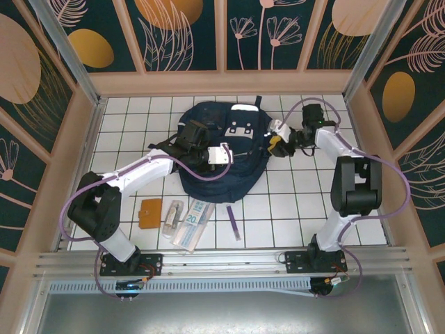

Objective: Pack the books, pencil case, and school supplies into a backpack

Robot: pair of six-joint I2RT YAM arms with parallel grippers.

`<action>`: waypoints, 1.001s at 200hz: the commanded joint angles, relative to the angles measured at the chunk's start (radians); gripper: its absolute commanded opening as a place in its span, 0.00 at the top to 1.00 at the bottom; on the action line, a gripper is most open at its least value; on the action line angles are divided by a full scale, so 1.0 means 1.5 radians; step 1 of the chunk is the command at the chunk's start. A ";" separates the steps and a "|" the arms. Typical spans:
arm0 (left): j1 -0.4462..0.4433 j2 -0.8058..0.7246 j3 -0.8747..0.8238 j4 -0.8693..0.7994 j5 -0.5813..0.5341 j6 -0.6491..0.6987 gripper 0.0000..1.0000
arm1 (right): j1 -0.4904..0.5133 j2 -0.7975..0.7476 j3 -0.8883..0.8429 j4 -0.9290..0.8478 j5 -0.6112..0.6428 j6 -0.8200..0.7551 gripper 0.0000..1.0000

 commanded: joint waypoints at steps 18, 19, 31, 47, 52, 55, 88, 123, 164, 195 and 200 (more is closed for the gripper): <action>0.001 -0.019 0.019 0.060 0.075 0.011 1.00 | 0.009 0.082 0.057 -0.030 -0.052 -0.026 0.62; 0.001 -0.019 0.019 0.060 0.075 0.011 1.00 | 0.010 0.082 0.058 -0.031 -0.052 -0.028 0.61; 0.001 -0.019 0.020 0.061 0.074 0.010 1.00 | 0.013 0.094 0.062 -0.037 -0.057 -0.043 0.61; 0.000 -0.019 0.020 0.063 0.077 0.010 1.00 | 0.021 0.108 0.066 -0.038 -0.052 -0.053 0.61; 0.000 -0.019 0.020 0.064 0.077 0.011 1.00 | 0.024 0.113 0.067 -0.034 -0.048 -0.053 0.61; 0.001 -0.018 0.021 0.064 0.077 0.011 1.00 | 0.025 0.115 0.068 -0.032 -0.045 -0.053 0.61; 0.000 -0.017 0.022 0.063 0.078 0.013 1.00 | 0.034 0.137 0.081 -0.032 -0.032 -0.073 0.63; 0.001 -0.018 0.021 0.066 0.071 0.008 1.00 | 0.037 0.114 0.058 -0.030 -0.039 -0.100 1.00; 0.000 -0.020 0.015 0.072 0.055 -0.001 1.00 | 0.035 0.062 0.028 -0.038 -0.013 -0.091 1.00; 0.001 -0.011 0.024 0.072 0.005 -0.018 1.00 | 0.041 0.030 0.019 -0.039 0.044 -0.034 1.00; 0.001 -0.010 0.025 0.073 0.000 -0.021 1.00 | 0.043 0.027 0.020 -0.043 0.054 -0.023 1.00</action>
